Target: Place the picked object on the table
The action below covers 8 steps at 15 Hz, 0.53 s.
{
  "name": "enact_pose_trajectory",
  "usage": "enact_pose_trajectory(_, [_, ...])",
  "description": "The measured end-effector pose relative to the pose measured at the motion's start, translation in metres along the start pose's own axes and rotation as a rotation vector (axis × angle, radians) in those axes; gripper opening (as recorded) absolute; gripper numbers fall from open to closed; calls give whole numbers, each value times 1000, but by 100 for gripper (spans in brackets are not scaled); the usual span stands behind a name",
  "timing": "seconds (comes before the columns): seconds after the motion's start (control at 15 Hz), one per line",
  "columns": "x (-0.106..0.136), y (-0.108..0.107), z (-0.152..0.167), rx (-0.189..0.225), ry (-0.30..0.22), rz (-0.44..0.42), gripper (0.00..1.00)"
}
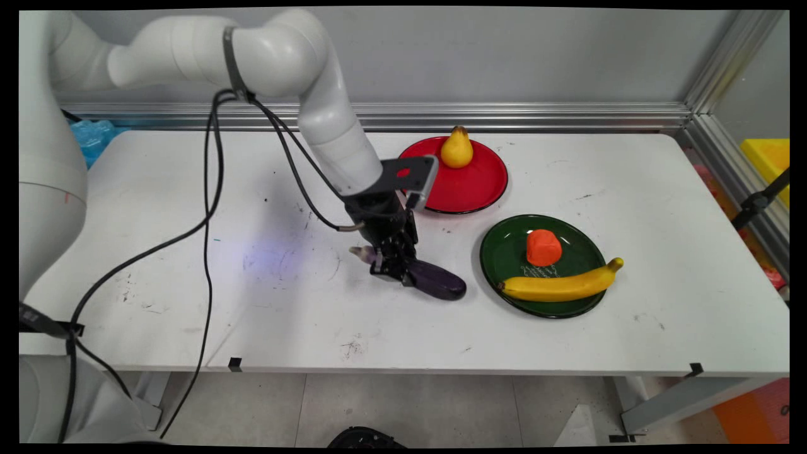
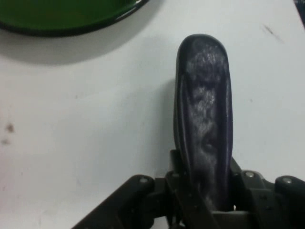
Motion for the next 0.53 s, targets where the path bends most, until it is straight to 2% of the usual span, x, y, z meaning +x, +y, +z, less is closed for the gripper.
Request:
enact_pose_trajectory(0.4, [-2,-11,38,-20,41,12,0])
enact_pose_trajectory(0.47, [-2,-13,42,-21,49,10,100])
enact_pose_trajectory(0.53, [-2,-14,45,-23,56,10,100])
